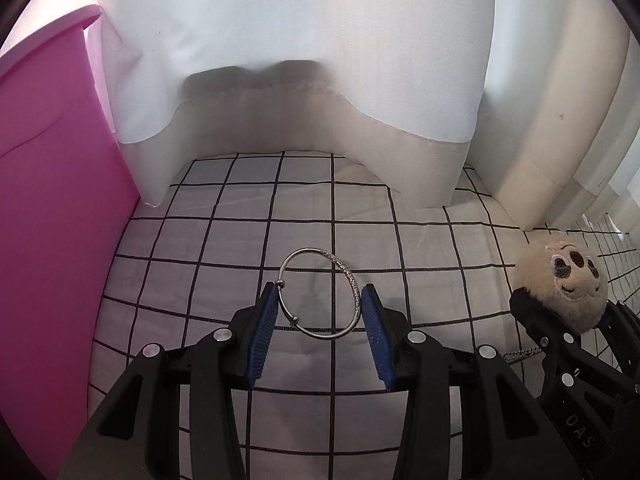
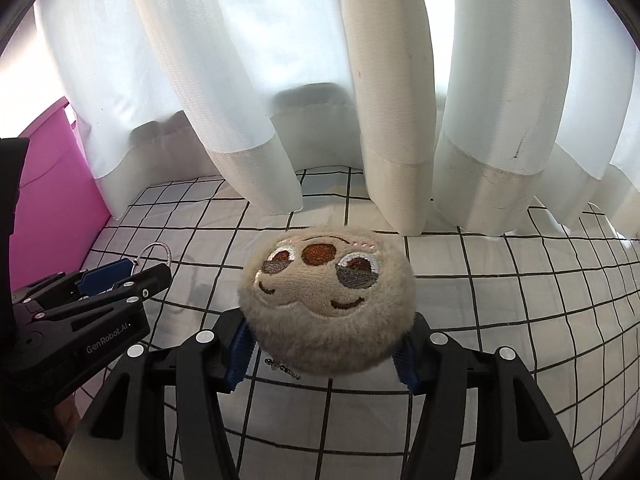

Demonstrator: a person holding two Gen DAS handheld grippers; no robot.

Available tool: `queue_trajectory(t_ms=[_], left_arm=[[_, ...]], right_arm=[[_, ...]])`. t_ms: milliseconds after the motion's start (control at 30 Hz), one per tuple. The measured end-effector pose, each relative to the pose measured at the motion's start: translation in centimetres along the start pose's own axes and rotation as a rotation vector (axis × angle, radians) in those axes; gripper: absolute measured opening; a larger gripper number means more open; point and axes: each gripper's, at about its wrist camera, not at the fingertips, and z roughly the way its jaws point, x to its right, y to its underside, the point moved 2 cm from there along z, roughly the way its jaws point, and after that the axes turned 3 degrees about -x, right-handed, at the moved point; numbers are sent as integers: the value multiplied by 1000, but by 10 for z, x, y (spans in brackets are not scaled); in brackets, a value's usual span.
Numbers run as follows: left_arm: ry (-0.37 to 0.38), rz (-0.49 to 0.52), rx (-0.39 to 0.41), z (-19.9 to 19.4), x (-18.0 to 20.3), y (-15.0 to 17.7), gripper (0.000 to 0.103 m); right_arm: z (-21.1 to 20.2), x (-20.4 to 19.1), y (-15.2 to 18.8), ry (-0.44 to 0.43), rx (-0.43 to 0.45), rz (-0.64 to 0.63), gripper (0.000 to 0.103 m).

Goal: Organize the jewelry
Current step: 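Lift the sloth and bangle and carry both over the pink tub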

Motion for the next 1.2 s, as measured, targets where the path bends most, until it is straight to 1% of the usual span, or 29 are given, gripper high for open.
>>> queue_trajectory(t_ms=[67,100,267,300,400,500,667,800,967,1100,1200], left_arm=[[-1,0,6,-12,-4,7,42],[-2,-1,9,-23,-13,10,42],[-9,-2,28,-57,-31,12,42],[-16,-3,36,-68,-28,4,42],[-25,-22,70,-99,-34,4,42],[-36,-38,119,-141,-45,-3,42],[-24,-94,191,-198,-61,-13,42],[-58,-127,243,-236,-80,-17,42],[-113,-171,284,-270,-114,-14,42],[-132,-231,278,-278,-151,-8,42],[-171,-272,275,-281,-181,-4,42]], right_arm=[[-12,-2,2,-9,2,-11,56],[-20,-3,4,-14,2,-16,56],[-60,-15,12,-45,15,-60,56],[-69,-17,11,-53,20,-72,56],[-92,-29,8,-74,44,-103,56],[-115,-41,0,-101,75,-133,56],[-159,-66,-16,-148,147,-208,56],[-185,-94,-30,-205,204,-262,56],[-202,-139,-45,-286,264,-333,56],[-208,-178,-58,-348,288,-378,56],[-208,-209,-66,-387,299,-420,56]])
